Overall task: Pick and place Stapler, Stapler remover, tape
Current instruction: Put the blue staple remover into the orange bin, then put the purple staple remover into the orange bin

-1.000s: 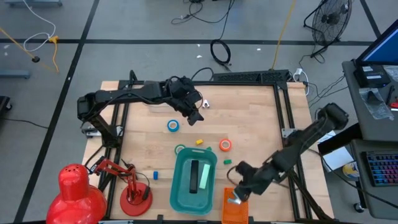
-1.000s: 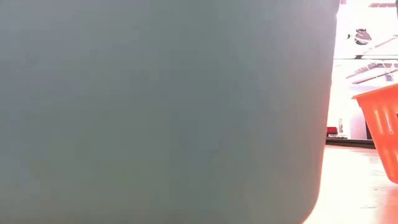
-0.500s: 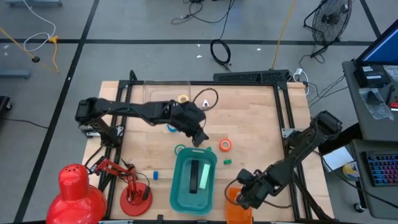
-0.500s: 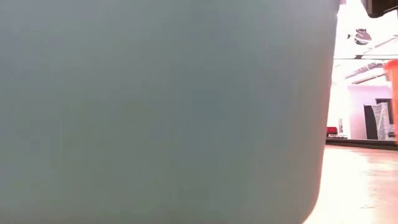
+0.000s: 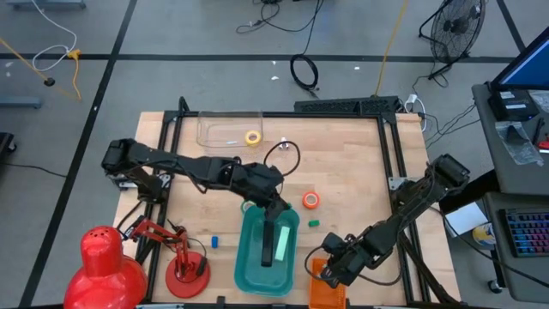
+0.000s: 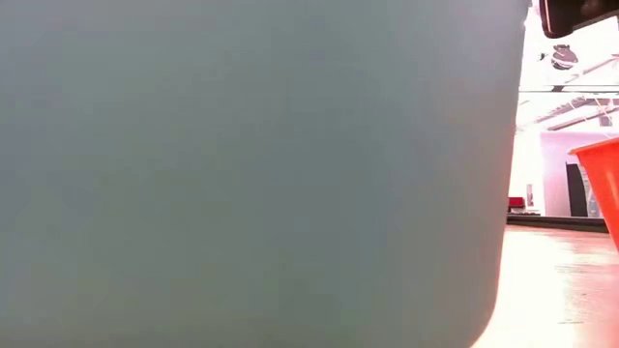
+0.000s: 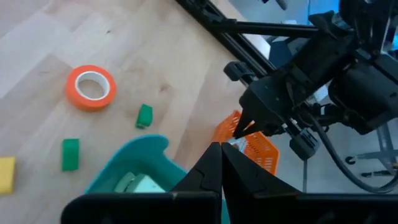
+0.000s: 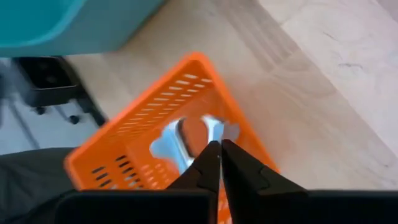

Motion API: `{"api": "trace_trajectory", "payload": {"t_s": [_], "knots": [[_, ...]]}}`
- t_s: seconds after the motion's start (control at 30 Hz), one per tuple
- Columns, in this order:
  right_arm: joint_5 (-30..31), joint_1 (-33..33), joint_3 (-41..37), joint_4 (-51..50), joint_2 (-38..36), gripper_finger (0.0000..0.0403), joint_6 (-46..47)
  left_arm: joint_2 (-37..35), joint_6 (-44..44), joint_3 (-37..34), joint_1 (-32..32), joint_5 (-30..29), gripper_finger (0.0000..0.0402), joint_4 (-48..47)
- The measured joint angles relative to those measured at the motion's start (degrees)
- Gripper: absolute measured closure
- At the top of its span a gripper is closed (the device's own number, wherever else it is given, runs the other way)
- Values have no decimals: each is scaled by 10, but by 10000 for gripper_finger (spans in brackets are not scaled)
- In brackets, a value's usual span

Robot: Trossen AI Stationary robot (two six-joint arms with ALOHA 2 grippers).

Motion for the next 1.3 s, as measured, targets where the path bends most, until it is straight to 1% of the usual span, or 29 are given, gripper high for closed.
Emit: {"api": "trace_trajectory", "payload": {"t_s": [0.23, 0.33, 0.4, 0.47, 0.67, 0.77, 0.83, 0.97, 1.1, 1.17, 1.3], "knots": [[-2, 0, 0, -7, -39, 315, -15, 0, -8, 0, -8, -21, 398, 3], [13, 0, 0, 3, -58, 289, -16, 0, -8, 0, -8, -28, 398, 4], [44, -3, 0, 24, -74, 278, -25, 0, -6, 0, -7, -37, 395, 5], [88, -9, 0, 31, -92, 273, -34, 0, 0, 0, -4, -48, 397, 5], [219, -37, 0, 39, -140, 274, -70, 0, 22, 0, 31, -56, 394, 3], [257, -60, 0, 48, -161, 278, -100, -6, 34, 0, 56, -51, 396, -2], [270, -81, 0, 48, -175, 280, -125, -11, 52, 0, 75, -46, 399, 0], [260, -131, 0, 26, -196, 285, -173, -27, 83, 0, 122, 13, 392, -6], [195, -201, 0, -45, -200, 286, -188, -46, 116, 0, 161, 63, 393, -18], [156, -238, -1, -100, -199, 286, -187, -59, 133, 0, 178, 84, 398, -28], [104, -316, -2, -182, -177, 286, -184, -79, 165, 0, 204, 107, 394, -40]]}}
